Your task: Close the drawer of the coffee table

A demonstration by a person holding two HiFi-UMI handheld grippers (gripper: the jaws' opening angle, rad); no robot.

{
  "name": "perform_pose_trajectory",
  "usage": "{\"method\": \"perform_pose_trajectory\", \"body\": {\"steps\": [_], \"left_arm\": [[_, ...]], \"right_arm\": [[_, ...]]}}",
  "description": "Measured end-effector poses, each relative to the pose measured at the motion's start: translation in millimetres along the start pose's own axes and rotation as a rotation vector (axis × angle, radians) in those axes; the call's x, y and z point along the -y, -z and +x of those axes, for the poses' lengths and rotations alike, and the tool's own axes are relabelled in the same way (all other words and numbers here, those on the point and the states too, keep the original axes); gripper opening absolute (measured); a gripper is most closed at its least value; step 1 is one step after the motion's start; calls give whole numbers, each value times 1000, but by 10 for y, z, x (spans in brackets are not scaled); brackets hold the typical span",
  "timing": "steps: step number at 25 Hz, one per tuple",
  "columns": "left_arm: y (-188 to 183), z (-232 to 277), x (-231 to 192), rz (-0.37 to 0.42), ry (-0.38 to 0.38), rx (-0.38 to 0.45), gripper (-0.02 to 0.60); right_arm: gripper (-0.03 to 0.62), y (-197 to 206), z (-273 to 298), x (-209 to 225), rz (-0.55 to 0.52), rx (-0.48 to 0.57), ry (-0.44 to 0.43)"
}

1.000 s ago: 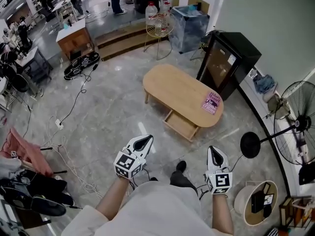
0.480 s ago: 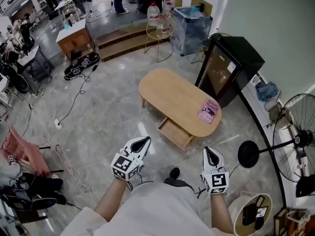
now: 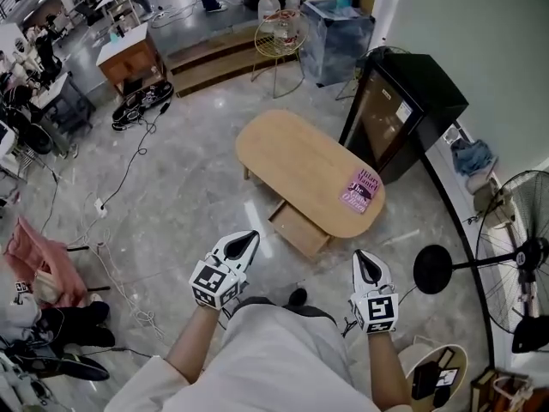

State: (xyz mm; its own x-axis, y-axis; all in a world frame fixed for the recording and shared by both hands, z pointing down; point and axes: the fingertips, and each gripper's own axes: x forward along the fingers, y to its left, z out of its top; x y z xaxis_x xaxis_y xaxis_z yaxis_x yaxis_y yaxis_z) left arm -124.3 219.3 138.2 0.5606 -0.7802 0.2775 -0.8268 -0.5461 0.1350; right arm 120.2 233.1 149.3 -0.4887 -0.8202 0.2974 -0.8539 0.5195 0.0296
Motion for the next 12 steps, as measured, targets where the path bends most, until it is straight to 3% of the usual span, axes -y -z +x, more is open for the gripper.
{"method": "perform_pose_trajectory", "body": {"steps": [12], "left_arm": [[117,560,-240,-44,-3,-60,8]], "right_arm": [[11,241,515,382,62,-57,-8]]}}
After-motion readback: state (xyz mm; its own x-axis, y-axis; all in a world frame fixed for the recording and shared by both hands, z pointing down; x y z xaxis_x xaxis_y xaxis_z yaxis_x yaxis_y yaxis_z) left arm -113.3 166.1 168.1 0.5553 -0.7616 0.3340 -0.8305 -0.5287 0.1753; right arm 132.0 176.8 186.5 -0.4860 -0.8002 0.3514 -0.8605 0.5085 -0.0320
